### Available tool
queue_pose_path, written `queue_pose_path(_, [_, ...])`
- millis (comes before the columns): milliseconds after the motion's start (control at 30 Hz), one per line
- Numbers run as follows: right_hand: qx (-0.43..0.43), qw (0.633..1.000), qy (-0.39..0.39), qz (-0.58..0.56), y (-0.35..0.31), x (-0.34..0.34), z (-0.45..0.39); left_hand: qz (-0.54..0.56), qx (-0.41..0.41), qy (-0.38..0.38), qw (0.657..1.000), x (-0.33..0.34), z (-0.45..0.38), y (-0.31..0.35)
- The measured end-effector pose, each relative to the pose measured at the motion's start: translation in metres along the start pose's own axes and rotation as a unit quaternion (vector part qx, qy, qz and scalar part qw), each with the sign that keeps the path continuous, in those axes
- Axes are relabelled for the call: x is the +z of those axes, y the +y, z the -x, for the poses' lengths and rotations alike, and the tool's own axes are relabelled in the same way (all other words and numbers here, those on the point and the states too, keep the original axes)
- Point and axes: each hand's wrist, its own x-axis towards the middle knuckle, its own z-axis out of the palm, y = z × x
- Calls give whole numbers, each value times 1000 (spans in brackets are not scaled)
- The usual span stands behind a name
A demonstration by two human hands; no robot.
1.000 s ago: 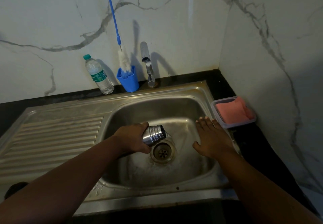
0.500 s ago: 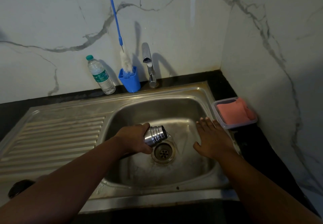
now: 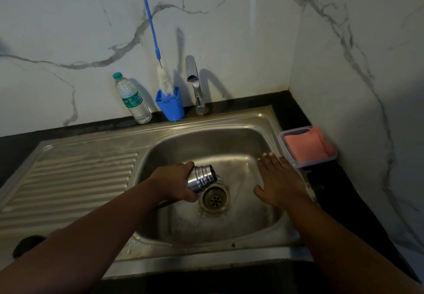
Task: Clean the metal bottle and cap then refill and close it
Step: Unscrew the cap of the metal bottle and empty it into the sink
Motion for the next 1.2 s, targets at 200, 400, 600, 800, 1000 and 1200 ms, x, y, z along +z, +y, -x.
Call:
queue_pose_path(200, [-1, 1000, 2, 6, 0, 0, 0, -13, -1, -5, 1000, -1, 0, 3])
queue_pose_path(400, [2, 1000, 2, 2, 0, 0, 0, -14, 3, -2, 1000, 0, -1, 4])
queue_pose_path(600, [1, 1000, -9, 12, -1, -2, -1, -14, 7, -6, 1000, 1, -3, 5])
queue_pose_path(800, [4, 1000, -17, 18, -2, -4, 0, -21, 7, -8, 1000, 3, -5, 4])
queue_pose_path(1000, [4, 1000, -16, 18, -2, -3, 0, -24, 4, -12, 1000, 6, -8, 4])
queue_pose_path(1200, [1, 1000, -22, 22, -1, -2, -2, -27, 3, -11, 1000, 6, -10, 2])
